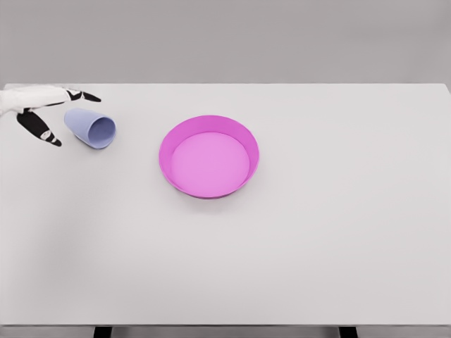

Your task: Flip the cup with left arm and place it on the plate

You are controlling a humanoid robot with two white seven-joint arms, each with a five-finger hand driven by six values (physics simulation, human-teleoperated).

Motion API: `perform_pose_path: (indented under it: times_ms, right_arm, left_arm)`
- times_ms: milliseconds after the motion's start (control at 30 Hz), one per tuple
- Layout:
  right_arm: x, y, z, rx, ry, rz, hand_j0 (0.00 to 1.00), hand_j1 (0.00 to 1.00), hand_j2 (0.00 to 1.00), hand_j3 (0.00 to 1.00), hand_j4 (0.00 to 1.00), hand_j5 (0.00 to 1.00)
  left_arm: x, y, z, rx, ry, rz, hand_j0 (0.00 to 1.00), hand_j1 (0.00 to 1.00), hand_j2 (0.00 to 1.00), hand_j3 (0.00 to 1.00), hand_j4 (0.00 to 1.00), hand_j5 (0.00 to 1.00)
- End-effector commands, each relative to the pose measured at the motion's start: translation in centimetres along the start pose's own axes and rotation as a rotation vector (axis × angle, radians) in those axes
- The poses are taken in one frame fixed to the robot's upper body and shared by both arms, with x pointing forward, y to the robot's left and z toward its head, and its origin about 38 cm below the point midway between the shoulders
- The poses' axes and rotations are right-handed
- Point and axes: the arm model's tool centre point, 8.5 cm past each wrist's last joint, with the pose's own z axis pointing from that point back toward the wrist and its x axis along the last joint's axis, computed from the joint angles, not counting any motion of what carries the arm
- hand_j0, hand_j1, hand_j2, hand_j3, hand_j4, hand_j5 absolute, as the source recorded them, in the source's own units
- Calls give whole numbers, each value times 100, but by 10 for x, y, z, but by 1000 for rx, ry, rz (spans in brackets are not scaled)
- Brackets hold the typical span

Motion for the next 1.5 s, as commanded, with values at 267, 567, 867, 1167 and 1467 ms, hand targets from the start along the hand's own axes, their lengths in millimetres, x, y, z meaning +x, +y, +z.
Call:
perform_pose_path:
  times_ms: [267,567,867,1167,1467]
  right_arm:
    - [0,0,0,0,0,1,100,100,100,100,100,100]
    - [0,0,0,0,0,1,100,100,100,100,100,100]
    - [0,0,0,0,0,1,100,100,100,100,100,100]
    - [0,0,0,0,0,1,100,100,100,100,100,100]
    - [0,0,0,0,0,-1,100,100,100,100,100,100]
  left_arm:
    - [8,2,-27,-26,8,-24,100,100,100,100,100,100]
    - [1,-2,-40,-44,42,4,100,100,100,100,100,100]
    - [-1,-2,-37,-43,47,4,100,100,100,100,100,100]
    - [0,-6,-40,-59,48,-3,100,100,100,100,100,100]
    - [-5,-13,-46,-78,75,16,100,100,100,100,100,100]
